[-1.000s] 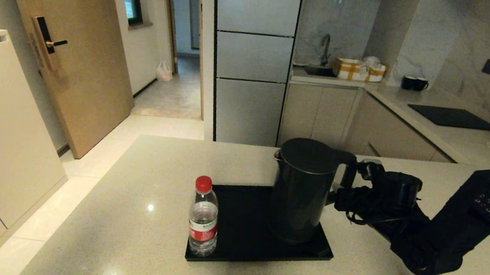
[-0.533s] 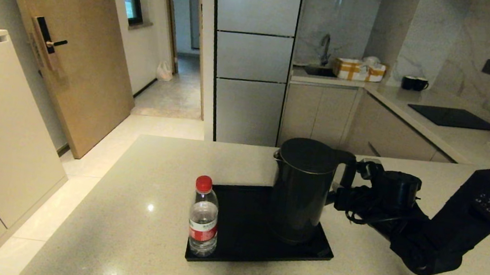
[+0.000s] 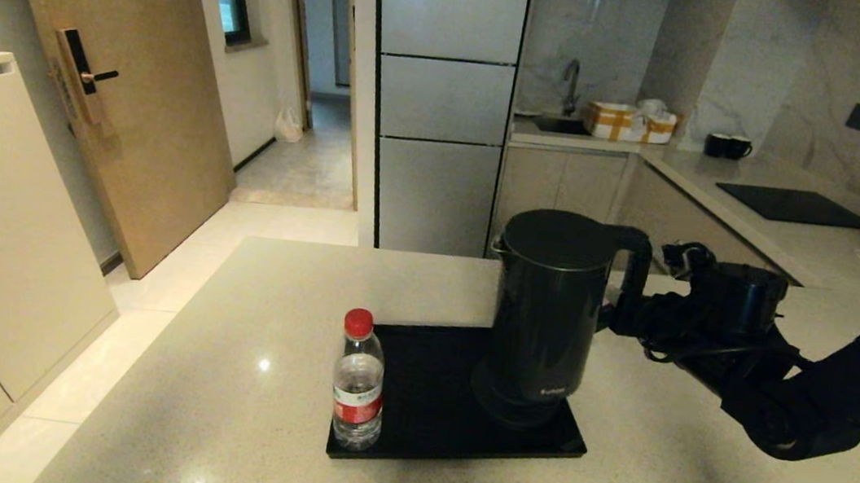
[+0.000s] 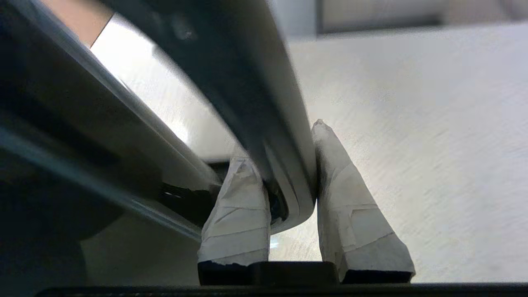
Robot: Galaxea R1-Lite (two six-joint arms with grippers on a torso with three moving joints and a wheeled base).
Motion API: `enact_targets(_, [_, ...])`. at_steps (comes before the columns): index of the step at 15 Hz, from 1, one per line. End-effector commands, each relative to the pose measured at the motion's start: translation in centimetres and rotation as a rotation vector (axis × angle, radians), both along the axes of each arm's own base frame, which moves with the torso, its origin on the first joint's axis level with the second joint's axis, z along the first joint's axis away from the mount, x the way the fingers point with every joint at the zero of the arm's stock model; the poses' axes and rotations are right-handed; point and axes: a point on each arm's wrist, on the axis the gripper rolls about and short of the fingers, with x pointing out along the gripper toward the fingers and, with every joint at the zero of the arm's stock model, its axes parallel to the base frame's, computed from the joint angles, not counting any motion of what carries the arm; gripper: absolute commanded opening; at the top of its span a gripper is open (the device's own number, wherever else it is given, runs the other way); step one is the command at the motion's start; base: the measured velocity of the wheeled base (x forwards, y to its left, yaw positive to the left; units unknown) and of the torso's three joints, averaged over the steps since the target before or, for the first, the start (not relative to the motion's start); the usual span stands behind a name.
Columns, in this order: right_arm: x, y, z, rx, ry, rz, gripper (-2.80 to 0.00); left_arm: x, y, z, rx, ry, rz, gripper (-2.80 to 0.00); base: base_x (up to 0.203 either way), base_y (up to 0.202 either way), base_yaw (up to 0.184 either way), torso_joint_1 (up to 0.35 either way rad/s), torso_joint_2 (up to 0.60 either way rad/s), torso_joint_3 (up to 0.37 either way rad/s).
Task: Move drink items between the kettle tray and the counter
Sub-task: Place it on the right
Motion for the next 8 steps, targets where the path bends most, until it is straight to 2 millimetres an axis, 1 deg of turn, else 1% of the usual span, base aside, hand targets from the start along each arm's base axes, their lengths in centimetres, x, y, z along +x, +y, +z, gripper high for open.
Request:
enact_targets(1, [-0.2, -0.6, 2.7, 0.032, -0.066, -0.038, -2.8, 0.0, 0.0, 0.0, 0.0, 0.001, 0.0, -2.8, 0.0, 0.0, 0.0, 0.0, 0.0, 0.0])
enact_targets(2, [-0.1, -0.8, 2.9, 0.039, -0.059, -0.045, -2.8, 0.0, 0.0, 0.0, 0.0, 0.002, 0.0, -2.8, 0.0, 0.0, 0.0, 0.0, 0.0, 0.0])
enact_targets(4, [0.8, -2.6, 2.9, 0.035, -0.044, -0.103, -2.8, 0.0, 0.0, 0.0, 0.0, 0.001, 0.0, -2.8, 0.0, 0.0, 0.0, 0.0, 0.0, 0.0])
enact_targets(6, [1.2, -6.2, 2.4, 0.029, -0.007, -0.197, -2.8, 0.0, 0.0, 0.0, 0.0, 0.001, 0.0, -2.8, 0.0, 0.0, 0.0, 0.0, 0.0, 0.0])
enact_targets(7, [1.2, -8.0, 1.9, 0.028, 0.015, -0.242, -2.8, 0.0, 0.0, 0.0, 0.0, 0.001, 0.0, -2.8, 0.0, 0.0, 0.0, 0.0, 0.0, 0.0])
enact_targets(8, [0.8, -8.9, 0.8, 0.025, 0.052, -0.265, -2.8, 0.0, 0.0, 0.0, 0.0, 0.002, 0.0, -2.8, 0.0, 0.0, 0.0, 0.0, 0.0, 0.0])
